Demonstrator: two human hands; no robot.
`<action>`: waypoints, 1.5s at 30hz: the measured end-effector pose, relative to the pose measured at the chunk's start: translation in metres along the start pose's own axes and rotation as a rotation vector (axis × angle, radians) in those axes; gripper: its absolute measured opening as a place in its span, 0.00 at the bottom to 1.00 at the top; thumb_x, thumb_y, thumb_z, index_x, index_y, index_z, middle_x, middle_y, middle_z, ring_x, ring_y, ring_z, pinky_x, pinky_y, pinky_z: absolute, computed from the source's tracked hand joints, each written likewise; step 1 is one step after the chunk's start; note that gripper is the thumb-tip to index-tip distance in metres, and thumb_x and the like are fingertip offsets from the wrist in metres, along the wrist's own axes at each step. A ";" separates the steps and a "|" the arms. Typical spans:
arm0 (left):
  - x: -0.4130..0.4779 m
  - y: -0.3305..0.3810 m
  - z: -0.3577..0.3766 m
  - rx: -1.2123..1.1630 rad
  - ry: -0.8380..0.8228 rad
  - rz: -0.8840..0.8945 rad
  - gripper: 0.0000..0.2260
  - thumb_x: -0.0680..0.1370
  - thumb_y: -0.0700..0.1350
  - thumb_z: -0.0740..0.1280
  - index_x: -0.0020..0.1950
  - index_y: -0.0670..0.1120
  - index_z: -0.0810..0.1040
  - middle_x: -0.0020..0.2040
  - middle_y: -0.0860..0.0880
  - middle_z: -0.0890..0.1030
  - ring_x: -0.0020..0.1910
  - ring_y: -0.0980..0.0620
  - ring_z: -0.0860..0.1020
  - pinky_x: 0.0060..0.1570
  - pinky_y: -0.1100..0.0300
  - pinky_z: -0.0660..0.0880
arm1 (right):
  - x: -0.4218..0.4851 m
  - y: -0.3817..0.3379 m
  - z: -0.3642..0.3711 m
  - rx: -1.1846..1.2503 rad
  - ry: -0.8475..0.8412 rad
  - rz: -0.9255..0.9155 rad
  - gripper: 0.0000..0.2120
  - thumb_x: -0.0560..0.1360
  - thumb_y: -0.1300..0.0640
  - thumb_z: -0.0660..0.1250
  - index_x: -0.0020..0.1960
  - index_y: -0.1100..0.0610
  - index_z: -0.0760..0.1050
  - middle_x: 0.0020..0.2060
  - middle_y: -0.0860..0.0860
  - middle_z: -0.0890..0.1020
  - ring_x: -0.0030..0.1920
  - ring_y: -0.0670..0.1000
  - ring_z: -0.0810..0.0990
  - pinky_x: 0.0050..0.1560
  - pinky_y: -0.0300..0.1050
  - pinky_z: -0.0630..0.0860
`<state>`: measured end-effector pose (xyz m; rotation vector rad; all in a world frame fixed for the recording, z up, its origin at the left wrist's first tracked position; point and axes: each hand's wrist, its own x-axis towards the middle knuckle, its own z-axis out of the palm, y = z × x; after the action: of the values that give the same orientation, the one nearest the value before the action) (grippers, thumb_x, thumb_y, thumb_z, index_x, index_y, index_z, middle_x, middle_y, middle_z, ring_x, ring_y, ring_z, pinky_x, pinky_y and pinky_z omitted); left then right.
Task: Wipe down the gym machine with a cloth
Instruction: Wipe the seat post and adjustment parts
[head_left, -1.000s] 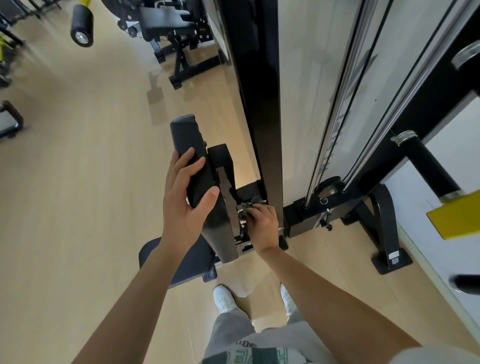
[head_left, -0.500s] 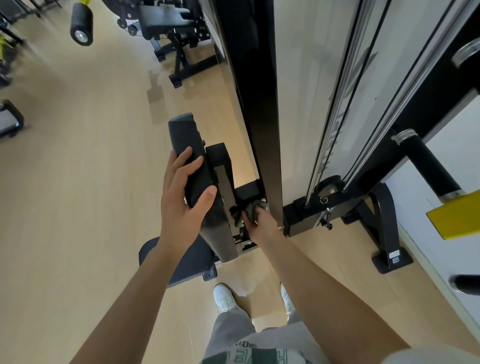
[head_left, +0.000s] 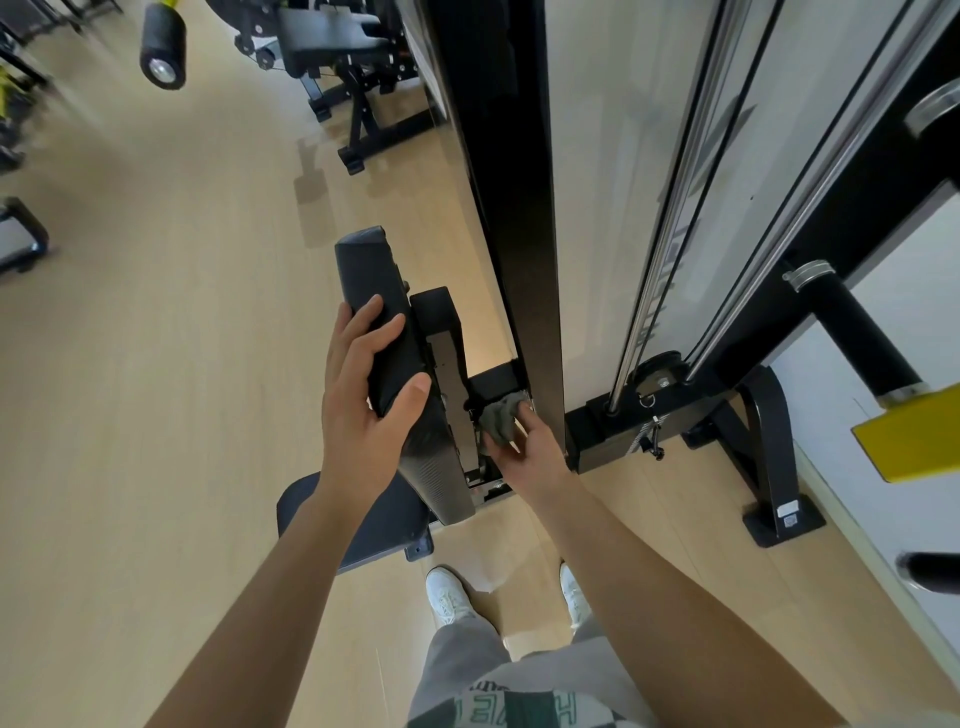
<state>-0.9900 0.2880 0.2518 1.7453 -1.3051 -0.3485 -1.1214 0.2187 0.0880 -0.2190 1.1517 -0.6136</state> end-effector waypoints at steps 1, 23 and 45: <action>0.000 0.000 0.000 -0.002 0.000 -0.001 0.24 0.77 0.50 0.65 0.72 0.45 0.74 0.78 0.51 0.67 0.81 0.53 0.55 0.77 0.62 0.58 | 0.002 0.001 -0.002 -0.044 0.008 0.011 0.07 0.83 0.58 0.63 0.53 0.63 0.75 0.47 0.59 0.77 0.49 0.55 0.79 0.50 0.45 0.82; 0.001 0.002 -0.001 0.015 -0.011 0.002 0.24 0.77 0.50 0.65 0.72 0.44 0.73 0.78 0.51 0.67 0.81 0.53 0.55 0.78 0.61 0.58 | 0.029 -0.001 -0.001 0.492 -0.203 0.210 0.12 0.73 0.61 0.66 0.56 0.60 0.78 0.62 0.62 0.80 0.66 0.65 0.77 0.68 0.63 0.72; 0.000 0.000 0.000 0.013 -0.005 0.020 0.23 0.77 0.49 0.64 0.71 0.42 0.74 0.78 0.49 0.67 0.81 0.51 0.55 0.77 0.60 0.57 | 0.028 0.010 -0.020 0.406 -0.187 0.149 0.15 0.78 0.62 0.70 0.63 0.59 0.75 0.66 0.62 0.75 0.65 0.64 0.76 0.58 0.55 0.81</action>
<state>-0.9905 0.2879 0.2520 1.7414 -1.3303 -0.3340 -1.1284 0.2139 0.0535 0.1531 0.8337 -0.6651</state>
